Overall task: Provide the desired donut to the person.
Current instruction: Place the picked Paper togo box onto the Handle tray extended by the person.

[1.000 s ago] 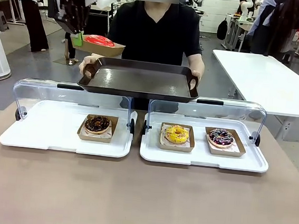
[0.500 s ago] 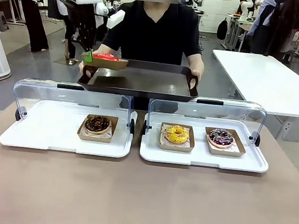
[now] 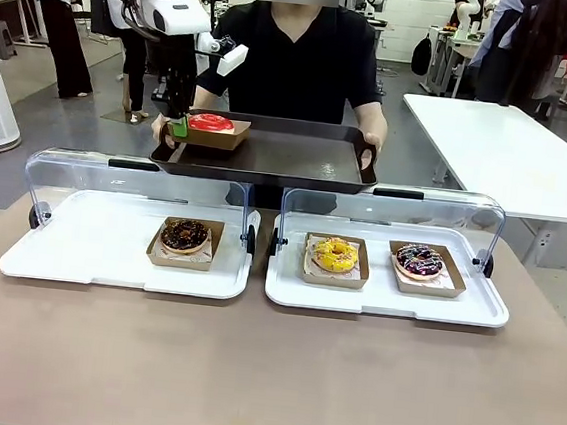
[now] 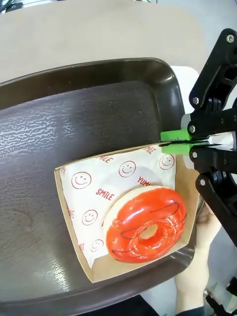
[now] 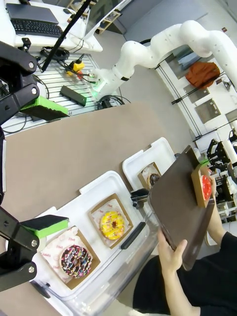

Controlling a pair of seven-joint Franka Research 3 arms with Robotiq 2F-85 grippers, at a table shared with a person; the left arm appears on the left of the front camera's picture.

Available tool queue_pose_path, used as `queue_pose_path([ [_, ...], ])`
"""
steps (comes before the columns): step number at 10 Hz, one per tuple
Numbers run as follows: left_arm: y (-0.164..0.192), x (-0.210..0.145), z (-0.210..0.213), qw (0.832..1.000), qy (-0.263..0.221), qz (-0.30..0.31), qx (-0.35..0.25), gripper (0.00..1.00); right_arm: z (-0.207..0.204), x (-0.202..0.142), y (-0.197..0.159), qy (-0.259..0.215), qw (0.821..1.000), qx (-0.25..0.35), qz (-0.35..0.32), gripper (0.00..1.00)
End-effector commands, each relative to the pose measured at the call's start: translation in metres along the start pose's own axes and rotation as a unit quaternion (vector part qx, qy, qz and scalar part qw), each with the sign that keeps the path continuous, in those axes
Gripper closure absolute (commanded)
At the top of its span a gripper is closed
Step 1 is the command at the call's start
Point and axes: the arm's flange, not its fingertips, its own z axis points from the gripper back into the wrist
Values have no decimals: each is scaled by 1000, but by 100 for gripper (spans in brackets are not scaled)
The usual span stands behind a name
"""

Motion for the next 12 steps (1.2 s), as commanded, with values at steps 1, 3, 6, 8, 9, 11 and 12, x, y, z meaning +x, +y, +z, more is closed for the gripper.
queue_pose_path([
  [1, 8, -2, 4, 1000, -6, 15, -6, 39, -1, 1, -1, -9, 1000, 5, 3, 0],
  [3, 4, -2, 4, 1000, -5, 15, -4, 36, -1, 1, -1, -9, 1000, 5, 3, 0],
  [6, 5, -4, 8, 1000, -7, 17, -6, 0, -1, 1, -1, -9, 1000, 5, 3, 0],
  [8, 2, -4, 9, 1000, -6, 17, -5, 0, -1, 1, -1, -9, 1000, 5, 3, 0],
  [9, 3, -4, 10, 1000, -7, 16, -8, 0, -1, 1, -1, -9, 1000, 5, 3, 0],
  [11, 2, -4, 10, 1000, -6, 18, -8, 0, -1, 1, -1, -9, 1000, 5, 3, 0],
  [12, 1, -4, 10, 1000, -6, 19, -9, 0, -1, 1, -1, -9, 1000, 5, 3, 0],
])
